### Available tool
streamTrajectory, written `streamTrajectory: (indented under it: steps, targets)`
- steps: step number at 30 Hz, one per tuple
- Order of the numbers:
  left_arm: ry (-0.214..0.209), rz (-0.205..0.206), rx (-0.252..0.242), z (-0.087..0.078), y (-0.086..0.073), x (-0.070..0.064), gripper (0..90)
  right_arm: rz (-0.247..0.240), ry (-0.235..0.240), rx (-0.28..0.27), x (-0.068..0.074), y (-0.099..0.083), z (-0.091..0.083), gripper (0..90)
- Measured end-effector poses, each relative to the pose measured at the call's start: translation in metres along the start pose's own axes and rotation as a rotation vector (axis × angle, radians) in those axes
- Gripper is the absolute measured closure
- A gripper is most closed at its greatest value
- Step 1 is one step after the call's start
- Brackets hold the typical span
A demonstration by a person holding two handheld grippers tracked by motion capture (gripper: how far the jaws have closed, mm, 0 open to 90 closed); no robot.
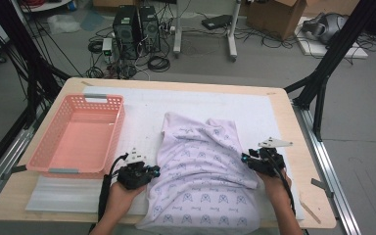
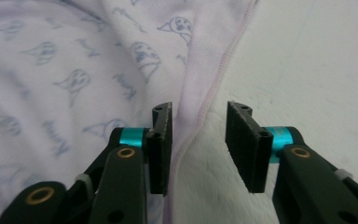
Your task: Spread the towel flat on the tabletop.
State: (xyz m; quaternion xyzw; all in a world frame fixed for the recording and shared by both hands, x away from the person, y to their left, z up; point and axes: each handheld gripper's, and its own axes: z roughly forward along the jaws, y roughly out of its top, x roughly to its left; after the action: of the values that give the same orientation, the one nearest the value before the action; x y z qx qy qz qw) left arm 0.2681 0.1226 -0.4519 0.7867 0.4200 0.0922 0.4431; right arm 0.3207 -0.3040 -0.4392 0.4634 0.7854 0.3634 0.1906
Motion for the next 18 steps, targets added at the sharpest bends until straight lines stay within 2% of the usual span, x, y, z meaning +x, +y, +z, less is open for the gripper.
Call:
streamTrajectory:
  steps: [2,3,4,7,10,13,14,16,18]
  targets:
    - [-0.012,0.014,-0.003,-0.007,-0.003,-0.003,85.4,-0.015,0.016,0.041,0.001,0.0,0.007,74.4]
    - [-0.015,0.025,0.0,-0.01,-0.005,-0.005,85.3,-0.017,0.027,0.032,0.002,-0.002,0.007,83.8]
    - [-0.019,0.026,-0.003,-0.012,-0.006,-0.006,85.3,-0.013,0.053,0.036,0.003,-0.003,0.005,87.1]
    - [-0.028,0.029,0.003,-0.017,-0.013,-0.008,85.3,-0.031,0.068,0.053,0.005,-0.008,-0.004,88.2]
    - [-0.046,0.039,0.009,-0.022,-0.017,-0.013,85.2,-0.052,0.057,0.065,0.006,-0.021,-0.021,88.2]
    - [-0.065,0.047,0.007,-0.027,-0.018,-0.017,84.5,-0.033,0.067,0.071,0.002,-0.039,-0.042,88.2]
    - [-0.069,0.044,-0.007,-0.028,-0.017,-0.017,83.5,-0.03,0.081,0.072,0.001,-0.044,-0.048,88.2]
    - [-0.079,0.035,-0.046,-0.029,-0.011,-0.016,75.0,-0.016,0.096,0.078,0.001,-0.052,-0.058,88.1]
    - [-0.076,0.034,-0.088,-0.027,-0.002,-0.011,59.4,-0.022,0.098,0.067,0.0,-0.055,-0.064,86.3]
